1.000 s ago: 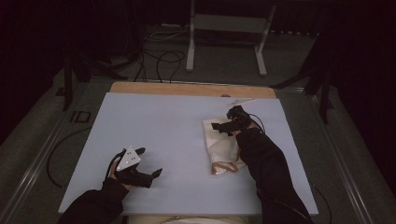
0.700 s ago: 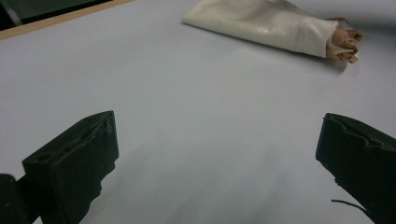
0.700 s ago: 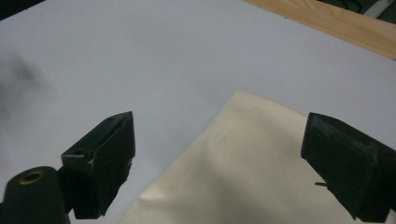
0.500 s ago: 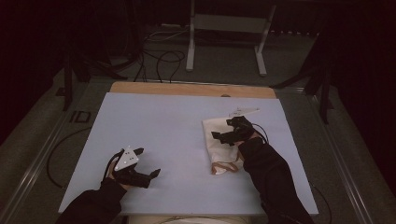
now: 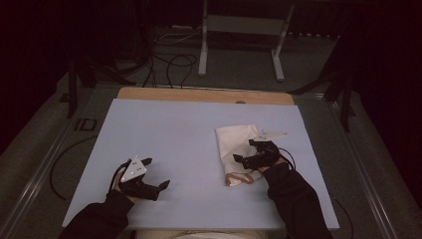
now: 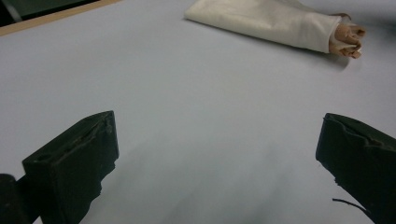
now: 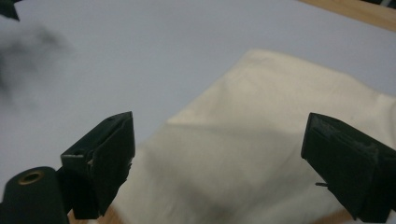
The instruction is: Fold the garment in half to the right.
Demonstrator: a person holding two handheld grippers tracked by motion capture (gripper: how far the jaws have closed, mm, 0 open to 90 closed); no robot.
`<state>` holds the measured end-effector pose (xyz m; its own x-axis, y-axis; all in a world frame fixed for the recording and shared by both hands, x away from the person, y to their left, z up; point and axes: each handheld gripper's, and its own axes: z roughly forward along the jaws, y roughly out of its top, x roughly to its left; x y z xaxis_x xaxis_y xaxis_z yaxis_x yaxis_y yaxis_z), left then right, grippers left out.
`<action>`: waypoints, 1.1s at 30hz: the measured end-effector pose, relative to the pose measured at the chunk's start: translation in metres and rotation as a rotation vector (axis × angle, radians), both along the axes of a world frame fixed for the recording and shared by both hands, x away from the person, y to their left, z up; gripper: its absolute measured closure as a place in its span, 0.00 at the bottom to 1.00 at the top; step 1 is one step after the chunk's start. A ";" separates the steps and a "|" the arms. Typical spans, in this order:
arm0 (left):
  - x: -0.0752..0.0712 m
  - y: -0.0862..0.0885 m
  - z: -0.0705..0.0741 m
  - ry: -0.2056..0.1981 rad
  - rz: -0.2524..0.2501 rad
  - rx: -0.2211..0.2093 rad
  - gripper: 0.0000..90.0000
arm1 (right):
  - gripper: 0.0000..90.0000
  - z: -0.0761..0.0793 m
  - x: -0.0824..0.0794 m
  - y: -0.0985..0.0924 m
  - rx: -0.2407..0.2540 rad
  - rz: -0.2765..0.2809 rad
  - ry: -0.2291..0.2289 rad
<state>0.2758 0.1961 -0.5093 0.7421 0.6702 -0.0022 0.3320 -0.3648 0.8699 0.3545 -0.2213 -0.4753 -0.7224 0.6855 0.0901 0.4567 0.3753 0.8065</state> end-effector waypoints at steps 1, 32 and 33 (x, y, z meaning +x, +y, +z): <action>0.000 0.000 0.000 0.003 -0.002 0.001 0.00 | 0.11 -0.001 -0.003 -0.002 -0.003 0.001 -0.009; -0.008 0.027 0.000 0.004 0.040 0.038 0.00 | 0.11 -0.030 -0.073 -0.045 -0.008 -0.040 -0.044; -0.008 0.029 0.000 0.002 0.043 0.037 0.00 | 0.11 -0.031 -0.074 -0.047 -0.014 -0.055 -0.051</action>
